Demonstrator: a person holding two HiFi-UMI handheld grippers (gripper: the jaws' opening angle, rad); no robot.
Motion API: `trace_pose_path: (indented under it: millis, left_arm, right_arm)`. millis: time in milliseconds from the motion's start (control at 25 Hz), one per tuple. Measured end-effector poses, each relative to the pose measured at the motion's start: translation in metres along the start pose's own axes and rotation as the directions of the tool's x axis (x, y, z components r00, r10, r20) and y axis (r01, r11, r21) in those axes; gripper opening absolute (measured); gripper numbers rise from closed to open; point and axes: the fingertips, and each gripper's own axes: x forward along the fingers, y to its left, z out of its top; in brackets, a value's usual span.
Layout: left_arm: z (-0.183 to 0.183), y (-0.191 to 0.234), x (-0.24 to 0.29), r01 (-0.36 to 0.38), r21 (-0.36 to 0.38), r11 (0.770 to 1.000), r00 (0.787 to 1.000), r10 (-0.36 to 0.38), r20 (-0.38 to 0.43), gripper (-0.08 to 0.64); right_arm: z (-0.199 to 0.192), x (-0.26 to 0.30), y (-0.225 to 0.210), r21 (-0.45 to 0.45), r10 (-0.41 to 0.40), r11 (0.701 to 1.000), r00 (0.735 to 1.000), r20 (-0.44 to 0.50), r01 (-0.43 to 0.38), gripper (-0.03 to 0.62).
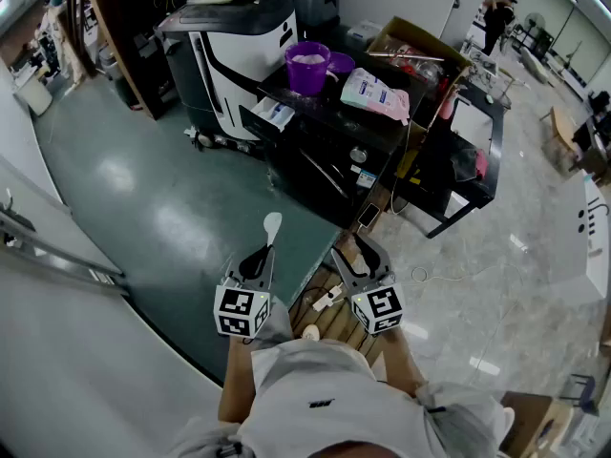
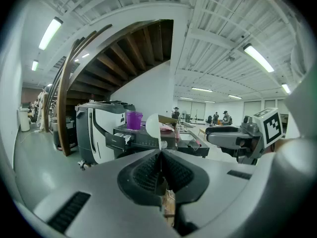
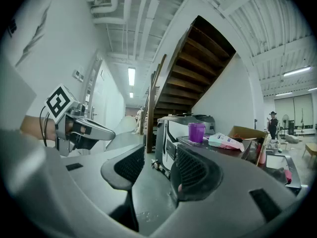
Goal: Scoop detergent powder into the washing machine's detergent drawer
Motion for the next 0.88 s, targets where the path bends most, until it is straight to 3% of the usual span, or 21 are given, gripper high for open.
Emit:
trace_pose_path:
  millis: [360,880]
  left_arm:
    - [0.012,0.024,0.031,0.012,0.004,1.000,1.000,-0.012,-0.005,0.015]
    - [0.063,0.120,0.066,0.066,-0.009,0.998,0.997,-0.066,-0.029,0.015]
  right_arm:
    - [0.012,0.048,-0.006,0.032,0.039,0.999,0.999,0.021,-0.039,0.187]
    - [0.062,0.151,-0.002,0.051,0.009,0.999,1.000,-0.021,-0.008,0.187]
